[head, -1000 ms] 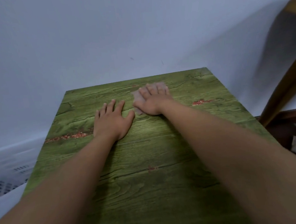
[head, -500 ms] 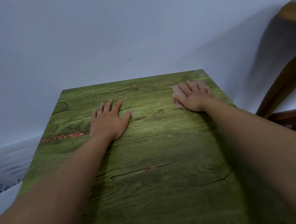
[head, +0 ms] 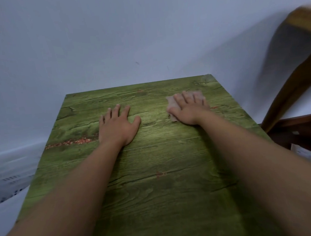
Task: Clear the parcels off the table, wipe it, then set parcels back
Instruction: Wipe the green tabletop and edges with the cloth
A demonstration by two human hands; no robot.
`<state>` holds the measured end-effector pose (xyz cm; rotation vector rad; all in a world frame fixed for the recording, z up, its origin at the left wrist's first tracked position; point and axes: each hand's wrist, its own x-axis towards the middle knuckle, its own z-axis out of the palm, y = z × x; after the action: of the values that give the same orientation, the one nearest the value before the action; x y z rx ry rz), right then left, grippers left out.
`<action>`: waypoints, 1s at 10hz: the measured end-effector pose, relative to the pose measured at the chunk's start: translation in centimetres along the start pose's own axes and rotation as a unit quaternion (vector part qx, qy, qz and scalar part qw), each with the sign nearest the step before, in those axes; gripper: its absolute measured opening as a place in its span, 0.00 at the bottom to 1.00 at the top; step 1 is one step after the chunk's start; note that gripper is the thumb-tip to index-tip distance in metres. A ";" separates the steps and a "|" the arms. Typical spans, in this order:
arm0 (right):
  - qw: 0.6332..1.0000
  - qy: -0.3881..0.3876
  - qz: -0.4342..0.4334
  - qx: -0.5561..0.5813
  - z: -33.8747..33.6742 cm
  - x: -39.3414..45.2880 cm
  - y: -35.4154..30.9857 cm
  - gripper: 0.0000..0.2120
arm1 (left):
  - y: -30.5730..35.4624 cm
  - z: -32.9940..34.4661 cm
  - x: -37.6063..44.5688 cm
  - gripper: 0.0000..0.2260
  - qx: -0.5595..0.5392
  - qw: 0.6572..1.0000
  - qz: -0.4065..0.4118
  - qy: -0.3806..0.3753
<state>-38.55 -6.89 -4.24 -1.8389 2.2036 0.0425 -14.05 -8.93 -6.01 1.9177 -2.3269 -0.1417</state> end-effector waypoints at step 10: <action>0.991 0.008 0.128 0.037 0.0 -3.7 9.4 0.36 | 0.1 0.0 -0.2 0.28 -0.015 1.000 0.007 0.011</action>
<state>-47.05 -1.53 -4.83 -1.5138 2.4053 -0.0036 -14.16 -8.75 -5.98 1.8778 -2.3105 -0.1531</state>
